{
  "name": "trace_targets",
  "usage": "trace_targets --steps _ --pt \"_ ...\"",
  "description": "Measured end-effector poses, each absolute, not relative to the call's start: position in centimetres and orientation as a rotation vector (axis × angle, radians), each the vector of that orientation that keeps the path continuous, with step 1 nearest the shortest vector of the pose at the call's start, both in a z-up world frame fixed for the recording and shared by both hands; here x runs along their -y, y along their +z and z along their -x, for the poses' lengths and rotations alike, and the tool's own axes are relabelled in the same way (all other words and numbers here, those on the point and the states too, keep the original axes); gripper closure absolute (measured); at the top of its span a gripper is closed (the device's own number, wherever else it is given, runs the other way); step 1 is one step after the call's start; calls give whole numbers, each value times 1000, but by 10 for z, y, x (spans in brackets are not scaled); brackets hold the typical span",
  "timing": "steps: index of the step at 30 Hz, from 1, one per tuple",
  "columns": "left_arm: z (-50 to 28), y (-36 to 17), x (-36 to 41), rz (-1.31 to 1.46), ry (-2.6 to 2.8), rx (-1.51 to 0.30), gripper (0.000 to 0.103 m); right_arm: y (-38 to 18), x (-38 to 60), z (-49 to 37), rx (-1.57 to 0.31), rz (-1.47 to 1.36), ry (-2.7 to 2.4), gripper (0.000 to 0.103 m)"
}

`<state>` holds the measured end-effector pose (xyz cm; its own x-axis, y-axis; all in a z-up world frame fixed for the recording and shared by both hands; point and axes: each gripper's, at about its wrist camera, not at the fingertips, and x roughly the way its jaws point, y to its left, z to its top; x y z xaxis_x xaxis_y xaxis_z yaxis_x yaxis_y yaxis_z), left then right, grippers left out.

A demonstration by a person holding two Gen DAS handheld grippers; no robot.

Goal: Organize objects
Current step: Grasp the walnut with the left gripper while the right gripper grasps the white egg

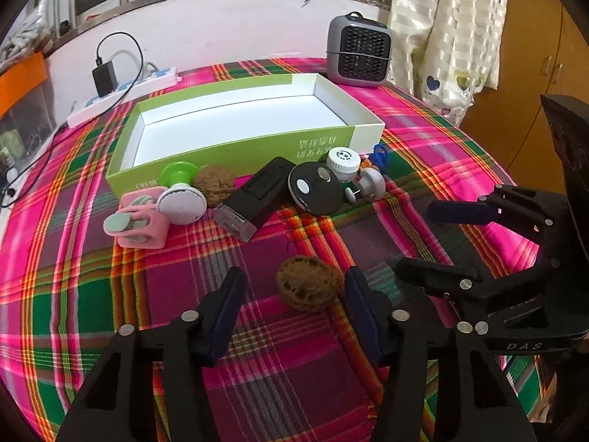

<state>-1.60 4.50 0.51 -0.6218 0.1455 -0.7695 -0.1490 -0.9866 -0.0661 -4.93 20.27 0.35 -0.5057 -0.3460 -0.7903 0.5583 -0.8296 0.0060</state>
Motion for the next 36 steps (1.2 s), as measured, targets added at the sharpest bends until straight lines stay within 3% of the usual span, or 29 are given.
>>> trace_targets --steps 2,8,18,23,27,29,36 --pt "16 5 -47 1272 2691 -15 53 3 -203 49 -341 -1140 -2322 40" --pt "16 6 -47 1255 2675 -7 71 3 -206 51 -328 -1147 -2334 40" --pt "17 5 -39 1242 2646 82 71 8 -210 69 -177 -1145 -2343 40" --pt "16 5 -36 1235 2639 116 71 9 -201 78 -172 -1119 -2321 60" --pt "16 6 -35 1231 2638 128 71 8 -197 86 -162 -1127 -2305 63" --pt "15 6 -35 1229 2638 129 71 9 -196 89 -151 -1121 -2300 70" --pt "15 6 -35 1230 2633 133 71 7 -193 101 -119 -1133 -2284 74"
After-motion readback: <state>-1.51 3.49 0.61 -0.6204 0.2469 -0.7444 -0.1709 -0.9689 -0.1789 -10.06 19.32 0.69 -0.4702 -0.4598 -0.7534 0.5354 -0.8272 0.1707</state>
